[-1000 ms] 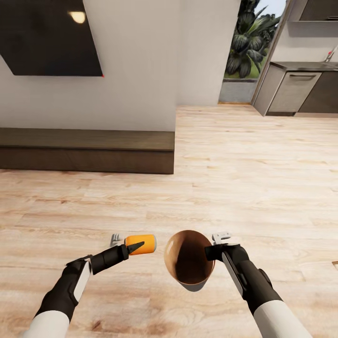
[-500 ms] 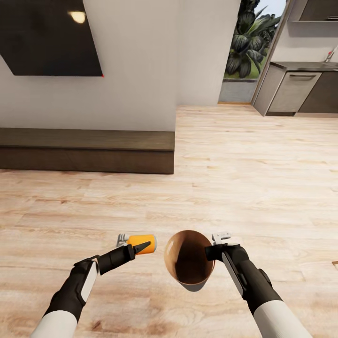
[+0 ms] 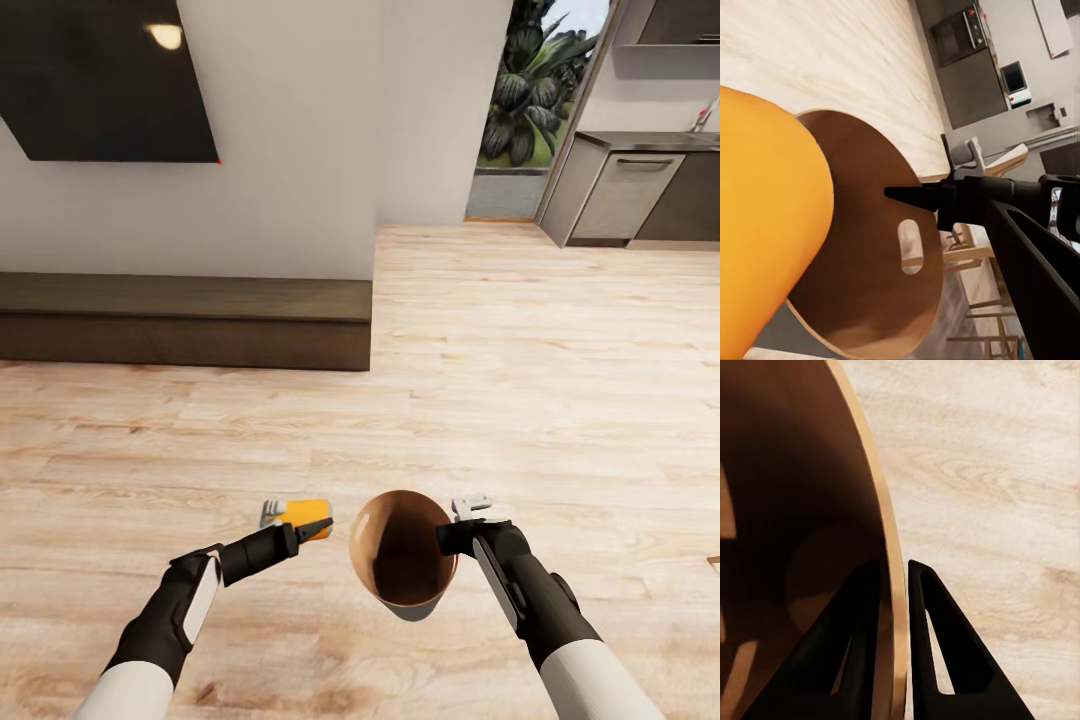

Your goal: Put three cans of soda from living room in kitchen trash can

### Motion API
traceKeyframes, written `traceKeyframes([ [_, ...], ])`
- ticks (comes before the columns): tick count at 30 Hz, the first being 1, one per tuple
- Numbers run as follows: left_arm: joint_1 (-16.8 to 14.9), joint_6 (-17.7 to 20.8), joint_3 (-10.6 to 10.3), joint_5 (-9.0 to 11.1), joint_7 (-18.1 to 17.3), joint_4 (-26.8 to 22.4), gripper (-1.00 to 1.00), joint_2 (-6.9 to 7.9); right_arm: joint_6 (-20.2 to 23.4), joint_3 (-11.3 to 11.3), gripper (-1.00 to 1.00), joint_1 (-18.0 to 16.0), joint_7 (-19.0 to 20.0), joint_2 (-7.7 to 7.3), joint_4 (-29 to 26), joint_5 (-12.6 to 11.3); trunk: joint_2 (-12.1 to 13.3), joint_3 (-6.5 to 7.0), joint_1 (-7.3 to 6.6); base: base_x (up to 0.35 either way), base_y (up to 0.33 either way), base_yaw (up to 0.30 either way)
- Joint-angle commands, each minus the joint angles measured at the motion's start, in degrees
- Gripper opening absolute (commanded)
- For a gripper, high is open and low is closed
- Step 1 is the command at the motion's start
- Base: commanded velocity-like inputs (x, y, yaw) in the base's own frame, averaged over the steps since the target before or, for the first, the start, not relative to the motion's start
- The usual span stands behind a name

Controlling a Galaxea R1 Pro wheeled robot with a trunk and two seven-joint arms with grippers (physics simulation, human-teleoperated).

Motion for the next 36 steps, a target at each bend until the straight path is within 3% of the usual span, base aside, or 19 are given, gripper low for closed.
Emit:
traceKeyframes([
  [1, 0.00, -0.01, -0.11, -0.03, 0.01, 0.06, -1.00, -0.09, 0.01, -0.01, -1.00, -0.01, 0.32, 0.01, -0.01, -0.69, 0.00, 0.00, 0.00, 0.000, 0.000, 0.000],
  [13, 0.00, -0.09, -1.20, -0.12, 0.43, 0.23, -1.00, -1.09, 0.01, -0.01, -1.00, -0.01, 0.32, 0.01, -0.01, -0.69, 0.00, 0.00, 0.00, 0.000, 0.000, 0.000],
  [25, 0.00, -0.10, -2.49, -0.11, 5.57, 0.35, -1.00, -2.40, 0.03, -0.01, -1.00, -0.01, 0.32, 0.01, -0.01, -0.69, 0.00, 0.00, 0.00, 0.000, 0.000, 0.000],
  [30, 0.00, -0.16, -3.88, -0.10, 9.49, 0.40, -1.00, -2.72, 0.02, -0.01, -1.00, -0.01, 0.32, 0.01, -0.01, -0.69, 0.00, 0.00, 0.00, 0.000, 0.000, 0.000],
  [36, 0.00, -0.21, -4.47, -0.12, 10.77, 0.42, -1.00, -3.78, 0.01, -0.01, -1.00, -0.01, 0.32, 0.01, -0.01, -0.69, 0.00, 0.00, 0.00, 0.000, 0.000, 0.000],
])
